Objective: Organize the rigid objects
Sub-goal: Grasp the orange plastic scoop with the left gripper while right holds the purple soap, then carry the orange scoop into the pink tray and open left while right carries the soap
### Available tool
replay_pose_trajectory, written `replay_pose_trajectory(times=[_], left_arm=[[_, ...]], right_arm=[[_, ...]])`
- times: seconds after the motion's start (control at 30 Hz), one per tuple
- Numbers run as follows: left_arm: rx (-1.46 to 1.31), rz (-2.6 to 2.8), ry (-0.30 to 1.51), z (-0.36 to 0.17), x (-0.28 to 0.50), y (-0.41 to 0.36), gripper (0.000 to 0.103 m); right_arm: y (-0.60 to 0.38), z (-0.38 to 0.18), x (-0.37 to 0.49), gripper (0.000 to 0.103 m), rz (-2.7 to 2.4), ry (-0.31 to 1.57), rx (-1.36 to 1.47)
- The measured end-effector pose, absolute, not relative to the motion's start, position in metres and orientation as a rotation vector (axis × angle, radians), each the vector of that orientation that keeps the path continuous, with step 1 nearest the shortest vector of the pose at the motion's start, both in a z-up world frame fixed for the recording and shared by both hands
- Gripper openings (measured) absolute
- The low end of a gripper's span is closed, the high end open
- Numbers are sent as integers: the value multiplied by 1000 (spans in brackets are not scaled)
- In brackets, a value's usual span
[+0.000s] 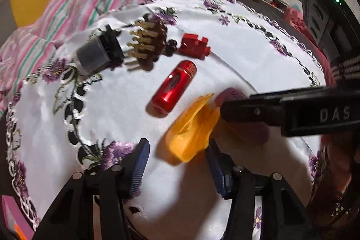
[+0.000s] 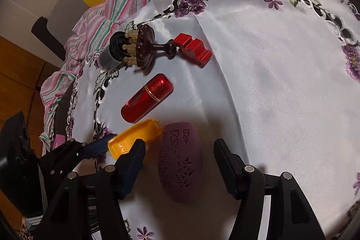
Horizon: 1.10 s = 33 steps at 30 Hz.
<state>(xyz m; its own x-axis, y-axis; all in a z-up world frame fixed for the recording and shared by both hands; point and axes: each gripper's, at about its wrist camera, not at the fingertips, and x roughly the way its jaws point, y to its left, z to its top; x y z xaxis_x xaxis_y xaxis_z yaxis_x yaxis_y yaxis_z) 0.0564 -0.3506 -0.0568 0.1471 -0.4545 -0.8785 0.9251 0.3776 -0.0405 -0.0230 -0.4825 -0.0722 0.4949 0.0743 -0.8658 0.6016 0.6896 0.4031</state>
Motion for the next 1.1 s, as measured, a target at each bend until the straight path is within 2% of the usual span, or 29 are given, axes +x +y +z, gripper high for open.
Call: replay_pose_trajectory(times=[0.27, 0.3, 0.33, 0.37, 0.4, 0.53, 0.8, 0.9, 0.97, 1.03, 1.07, 1.1], left_arm=[[689, -1078, 897, -62, 45, -371, 53], [692, -1087, 900, -64, 45, -373, 47], [682, -1104, 902, -65, 43, -374, 35], [668, -1116, 902, -64, 43, -373, 28], [660, -1120, 906, -64, 41, -373, 26], [652, -1082, 881, -63, 37, -362, 26], [454, -865, 944, -57, 46, -302, 26], [367, -805, 969, -58, 45, -277, 26], [296, -787, 1015, -63, 48, -265, 30], [266, -779, 1022, -64, 49, -262, 42], [265, -777, 1021, -64, 50, -262, 42], [266, -776, 1017, -62, 51, -263, 42]], right_arm=[[-481, -72, -25, 64, -383, 1038, 750], [-482, -72, -26, 64, -383, 1033, 758], [-483, -72, -26, 64, -384, 1031, 761], [-484, -72, -27, 64, -385, 1031, 763], [-484, -72, -27, 64, -386, 1030, 762], [-486, -72, -27, 64, -387, 1028, 764], [-478, -71, -21, 64, -400, 1058, 697], [-465, -71, -18, 65, -437, 1092, 618], [-449, -70, -11, 65, -468, 1130, 498], [-441, -70, -5, 60, -478, 1152, 404], [-439, -71, -3, 47, -493, 1162, 360], [-440, -70, -4, 45, -494, 1155, 349]])
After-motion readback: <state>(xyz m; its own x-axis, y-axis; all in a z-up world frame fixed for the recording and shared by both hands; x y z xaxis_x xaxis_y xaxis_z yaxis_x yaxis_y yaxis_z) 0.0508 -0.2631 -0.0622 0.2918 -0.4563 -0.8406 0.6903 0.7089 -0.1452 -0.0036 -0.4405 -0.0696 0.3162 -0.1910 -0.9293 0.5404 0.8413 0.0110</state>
